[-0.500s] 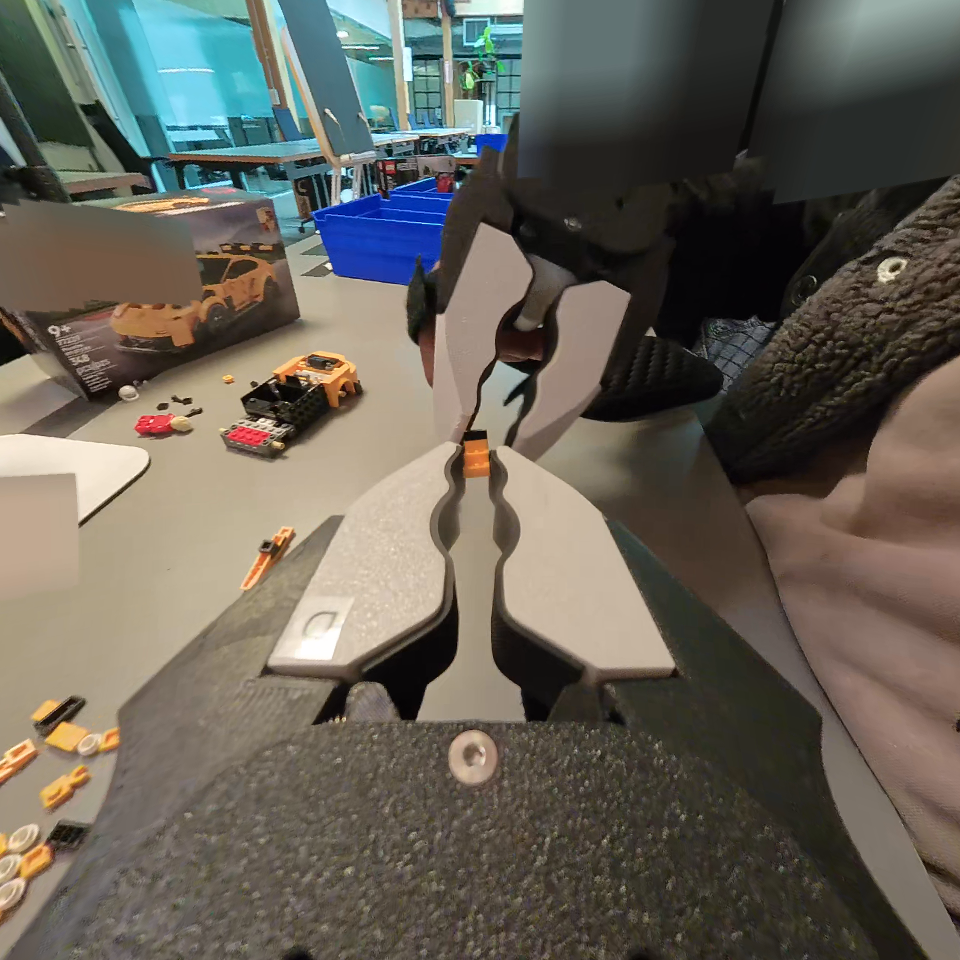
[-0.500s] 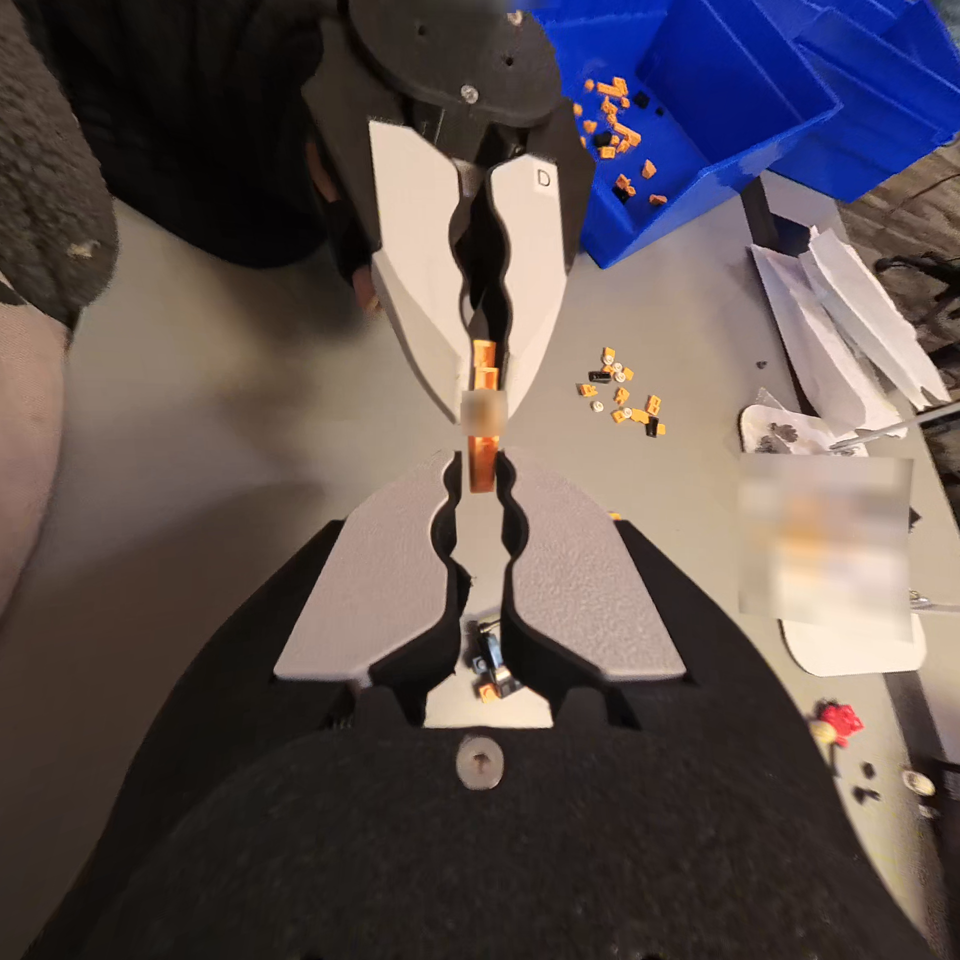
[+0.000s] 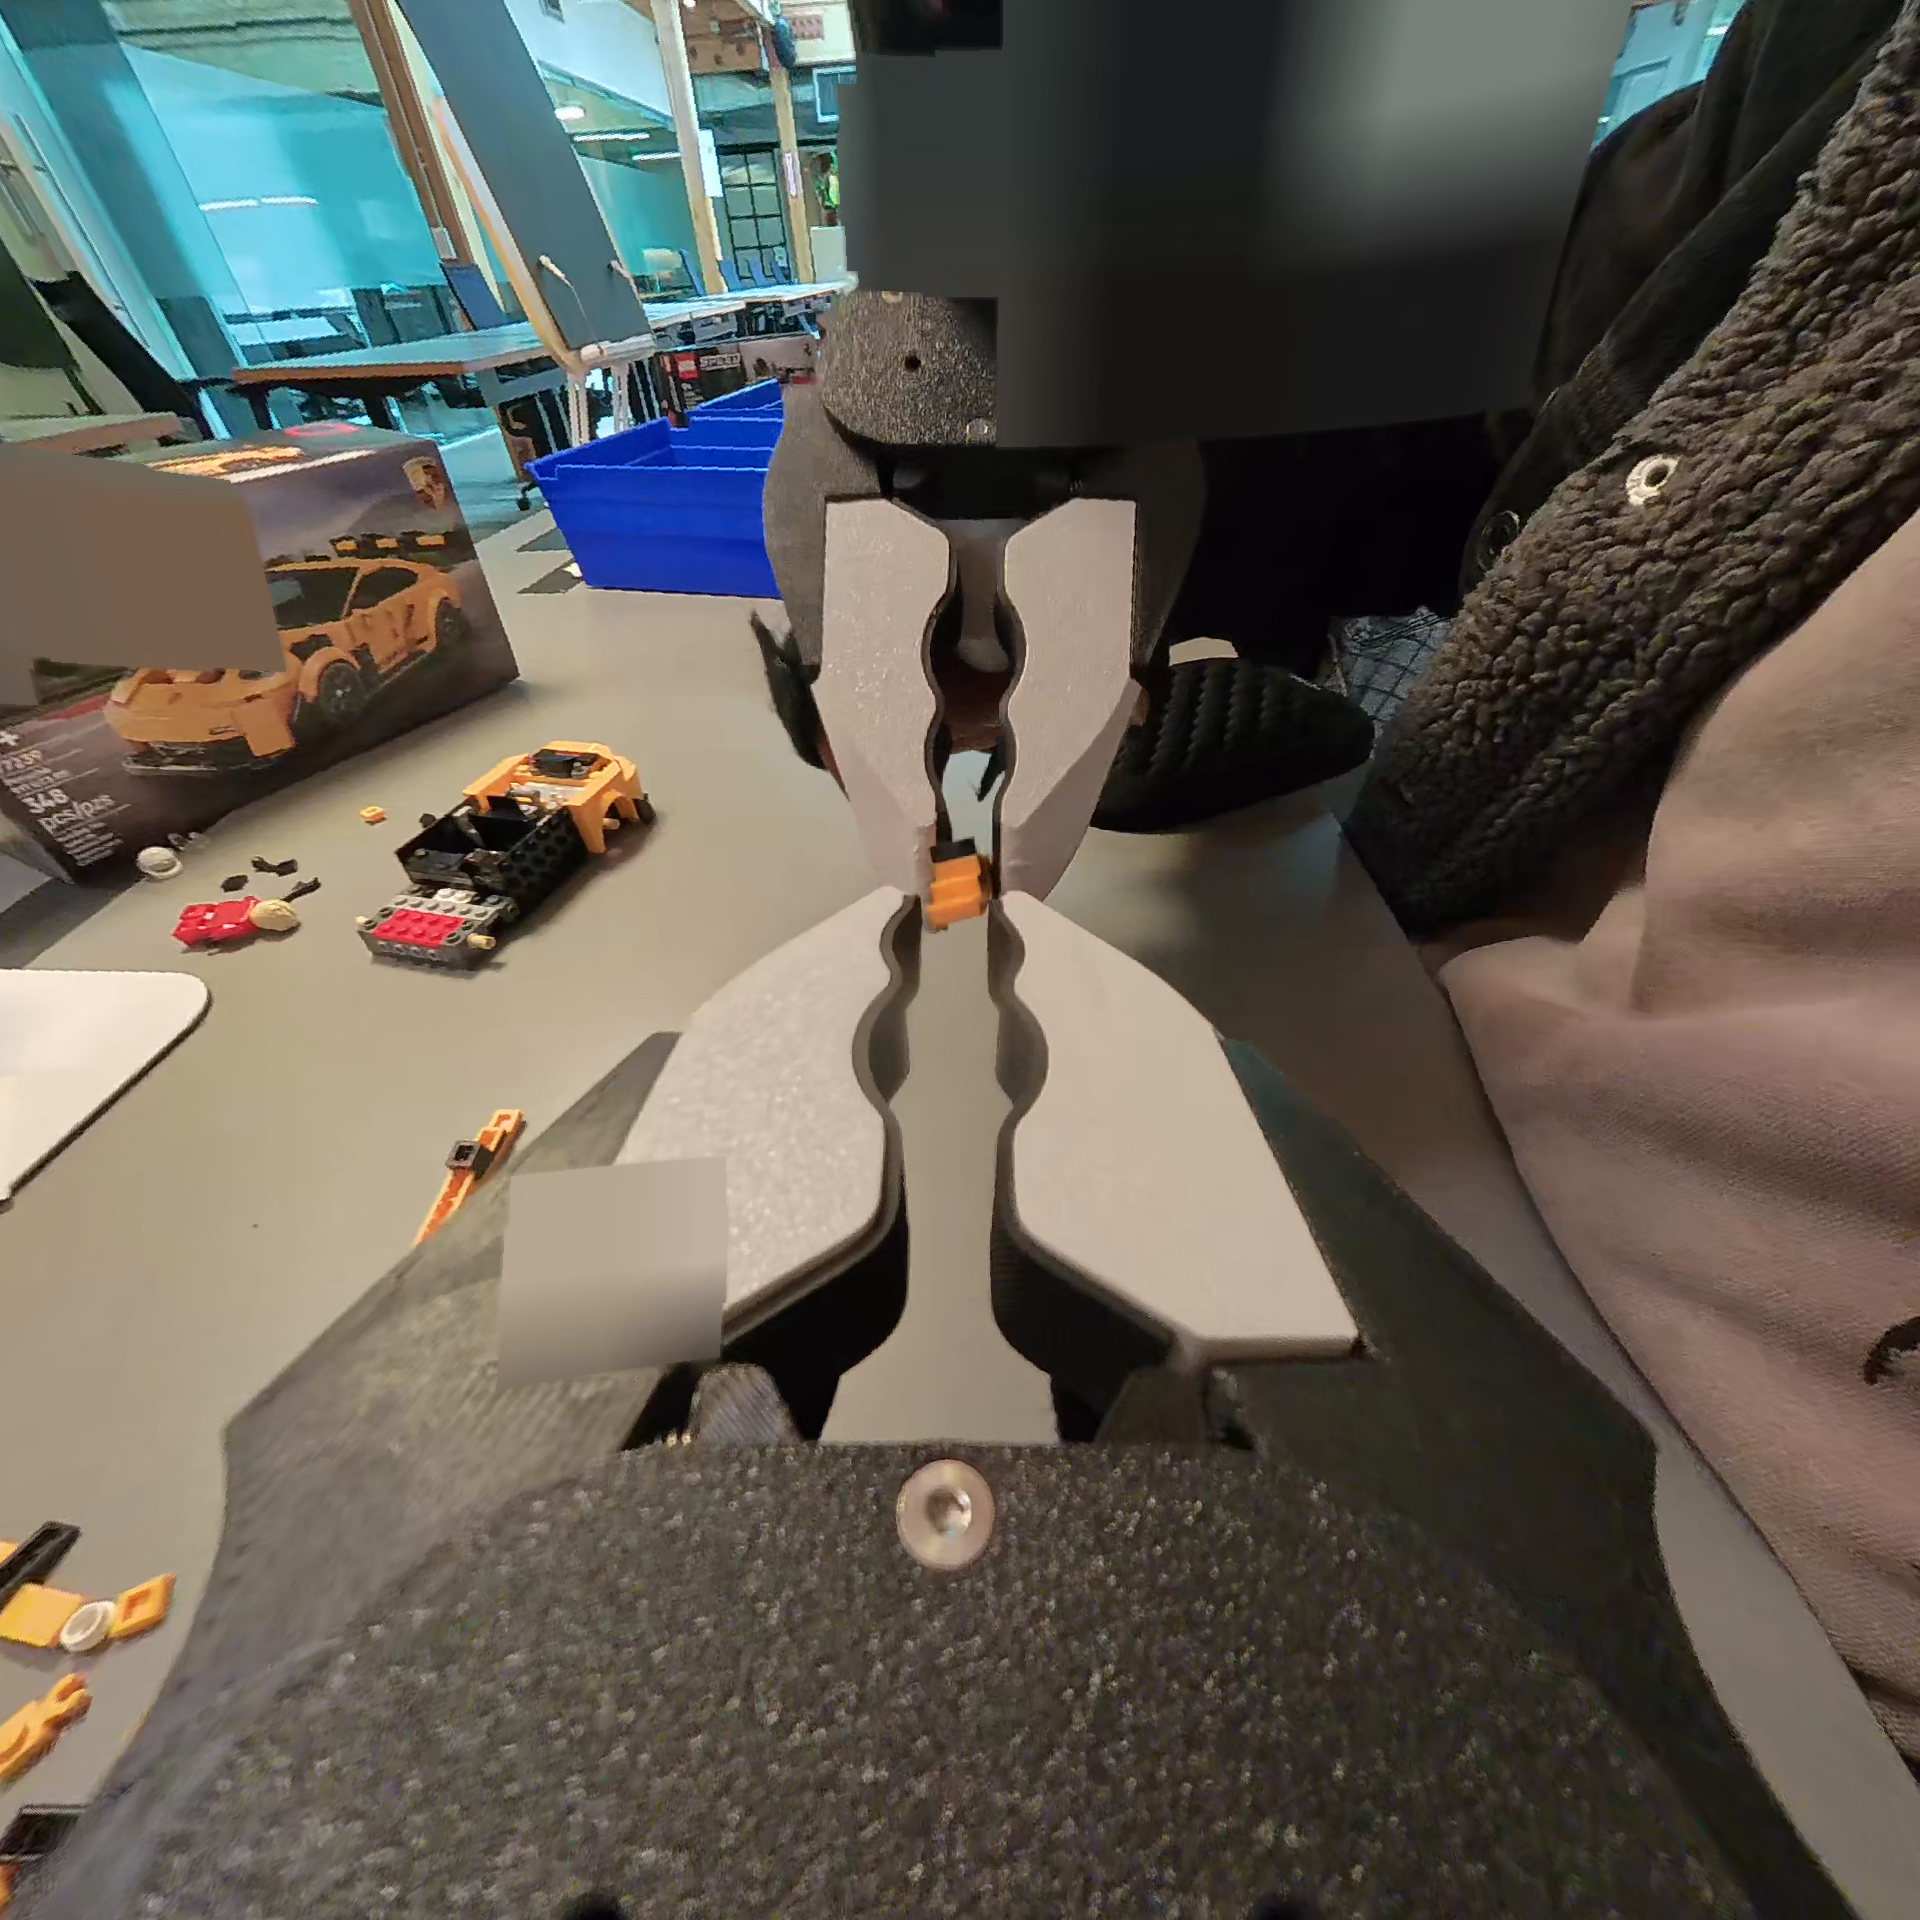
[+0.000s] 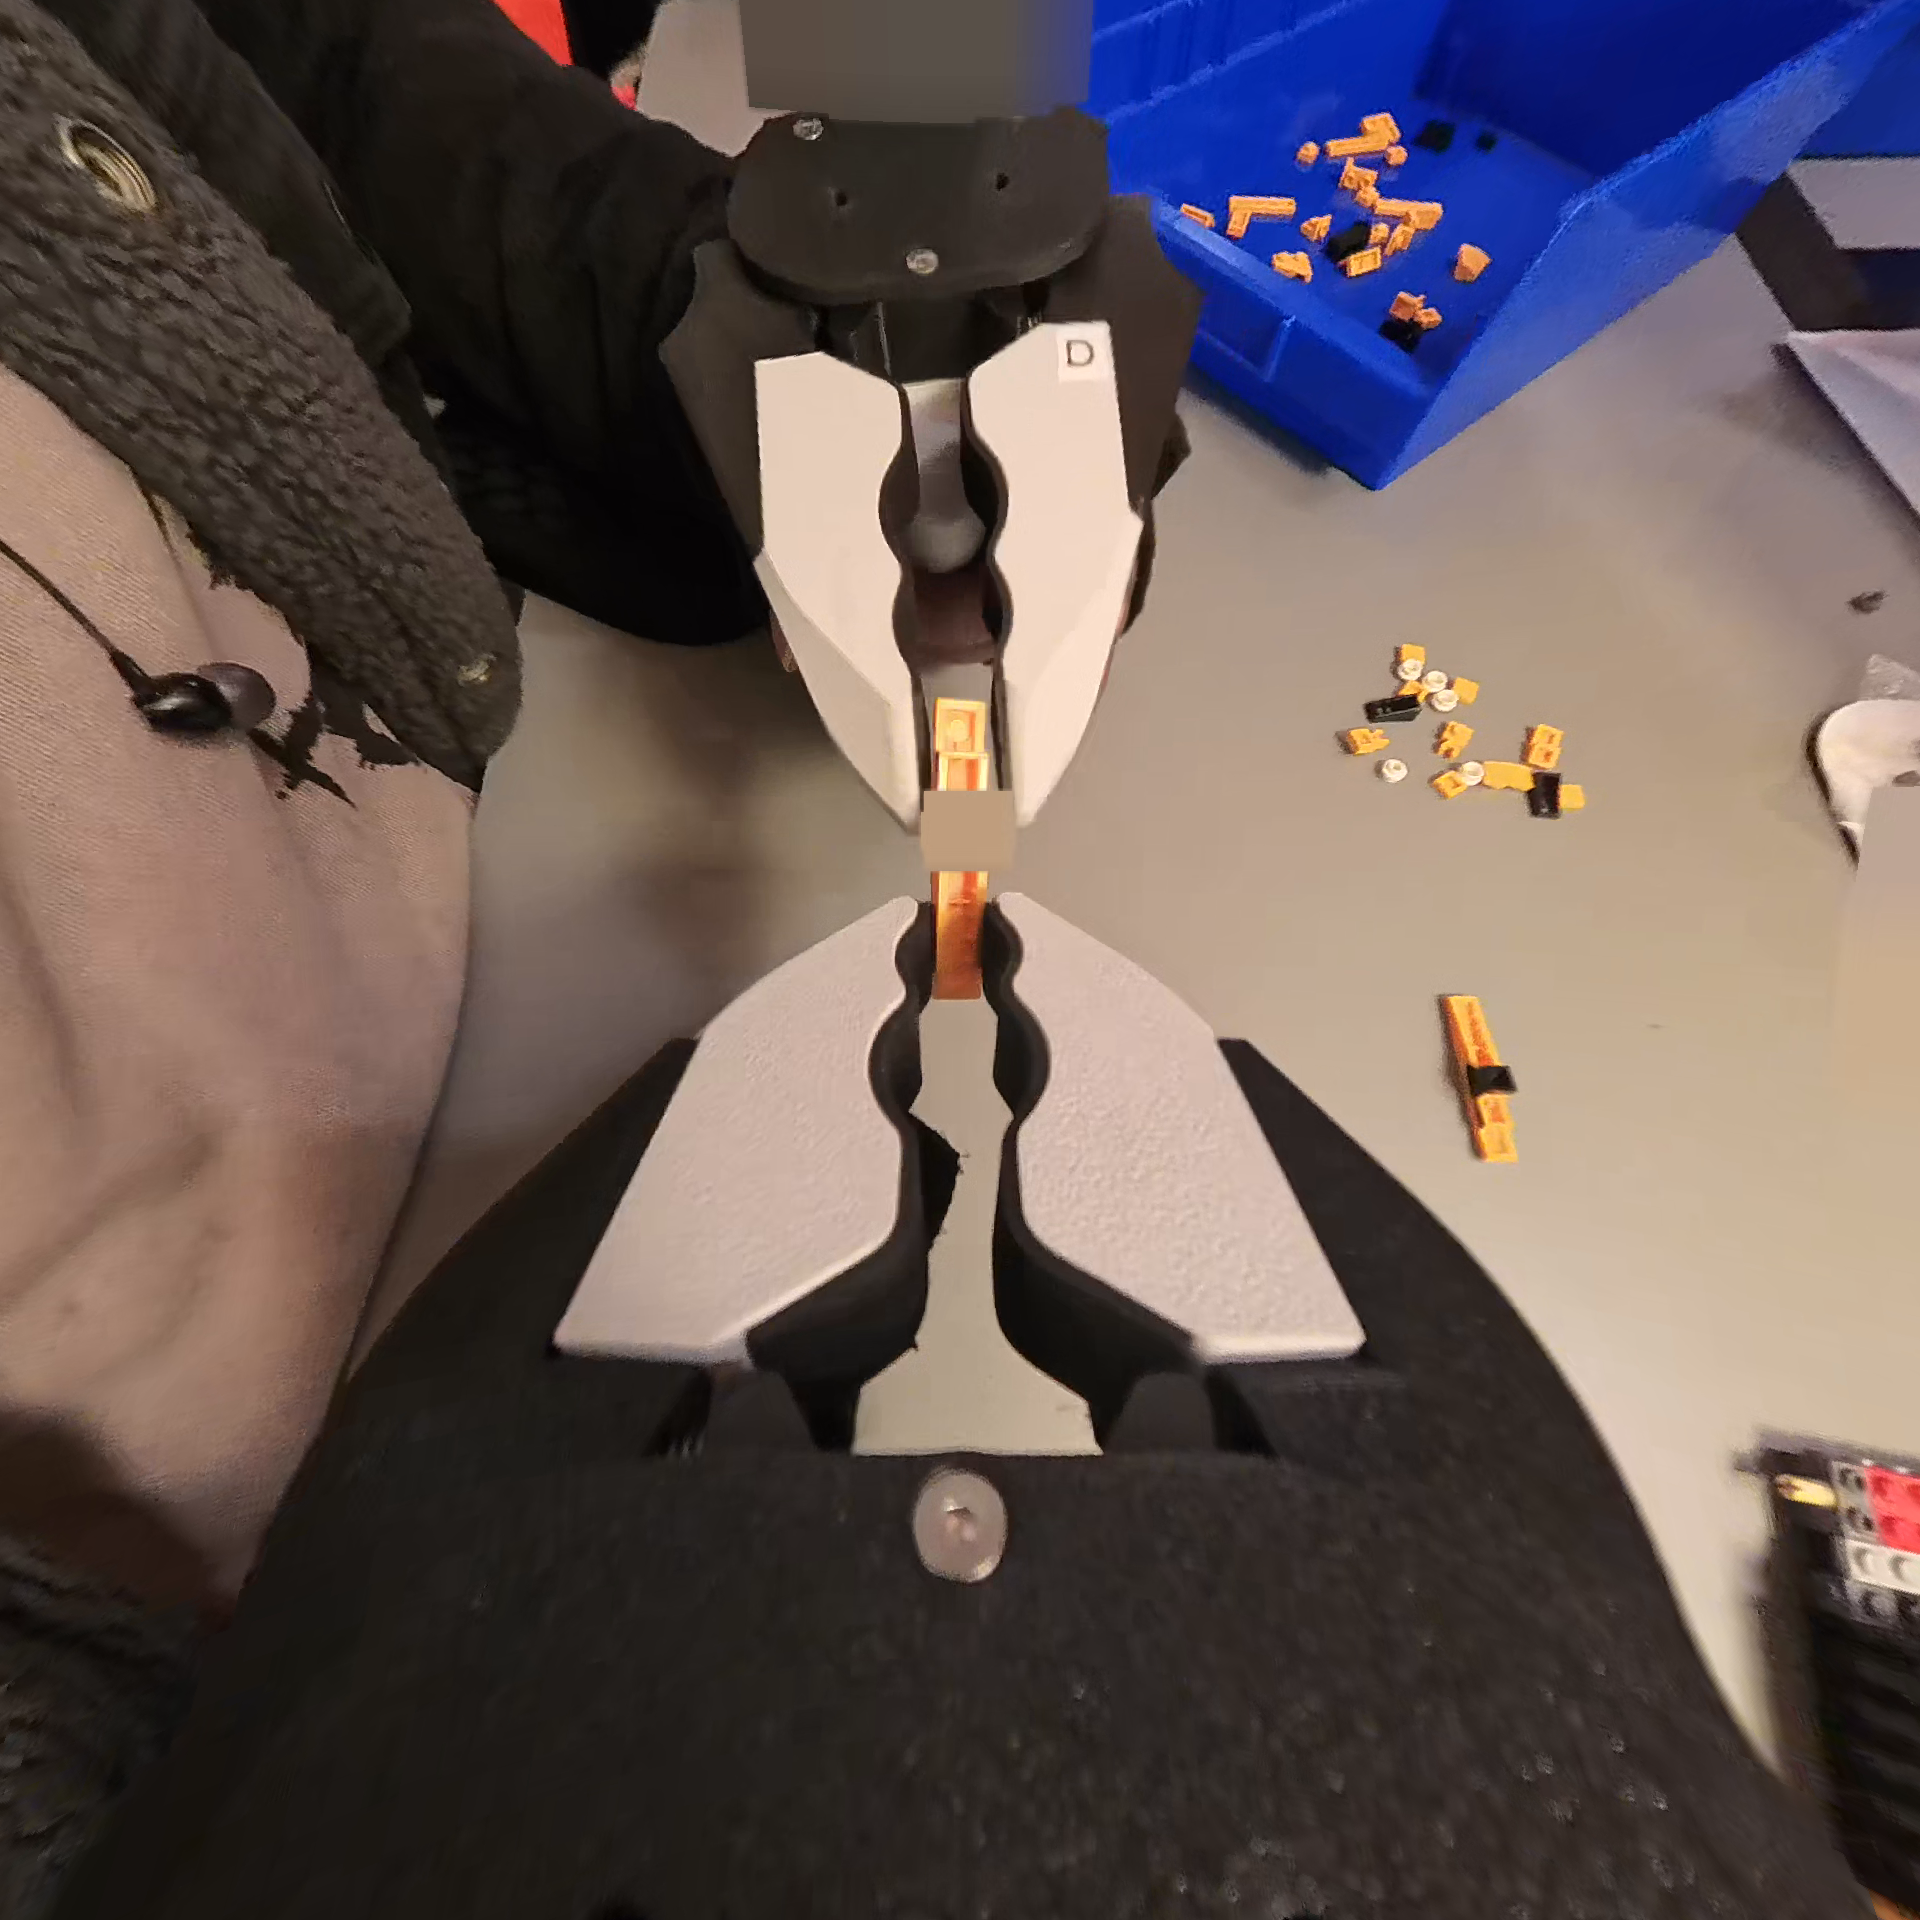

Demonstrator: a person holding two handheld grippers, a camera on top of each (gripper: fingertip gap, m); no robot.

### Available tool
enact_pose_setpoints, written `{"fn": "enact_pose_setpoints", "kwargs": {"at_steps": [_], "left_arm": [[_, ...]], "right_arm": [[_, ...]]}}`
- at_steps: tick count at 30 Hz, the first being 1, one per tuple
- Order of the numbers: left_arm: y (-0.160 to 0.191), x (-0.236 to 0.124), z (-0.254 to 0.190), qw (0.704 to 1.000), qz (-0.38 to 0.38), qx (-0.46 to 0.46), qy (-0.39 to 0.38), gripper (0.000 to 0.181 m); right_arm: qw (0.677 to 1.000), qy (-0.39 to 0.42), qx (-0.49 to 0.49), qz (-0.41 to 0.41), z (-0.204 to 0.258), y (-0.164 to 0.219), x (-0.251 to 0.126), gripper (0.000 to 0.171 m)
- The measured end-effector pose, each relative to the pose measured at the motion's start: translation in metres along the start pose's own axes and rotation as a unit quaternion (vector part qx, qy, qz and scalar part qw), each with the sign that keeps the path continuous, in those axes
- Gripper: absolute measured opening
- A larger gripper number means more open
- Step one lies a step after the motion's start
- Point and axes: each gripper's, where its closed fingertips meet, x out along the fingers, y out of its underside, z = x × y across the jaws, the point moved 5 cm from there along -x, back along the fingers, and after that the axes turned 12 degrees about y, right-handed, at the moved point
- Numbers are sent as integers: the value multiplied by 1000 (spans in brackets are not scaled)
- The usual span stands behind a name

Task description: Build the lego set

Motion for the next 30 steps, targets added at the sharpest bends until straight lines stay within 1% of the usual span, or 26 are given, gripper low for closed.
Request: {"fn": "enact_pose_setpoints", "kwargs": {"at_steps": [3,6,10,16,19,22,30], "left_arm": [[0,0,0,1000,-1,-3,4,12],[2,3,-2,1000,3,-17,16,13],[4,2,0,999,21,-38,15,8],[5,2,1,998,16,-60,23,8],[7,1,3,997,12,-75,27,8],[7,2,4,997,11,-74,25,8],[6,2,4,996,-7,-80,29,8]], "right_arm": [[1000,-5,2,2,-2,4,-4,8],[1000,1,-14,24,-1,7,0,8],[999,2,-28,35,-1,8,4,8],[999,10,-36,29,-1,8,3,9],[999,17,-28,21,-3,7,2,14],[999,9,-22,23,-3,6,1,9],[1000,-3,4,9,-5,6,-2,9]]}}
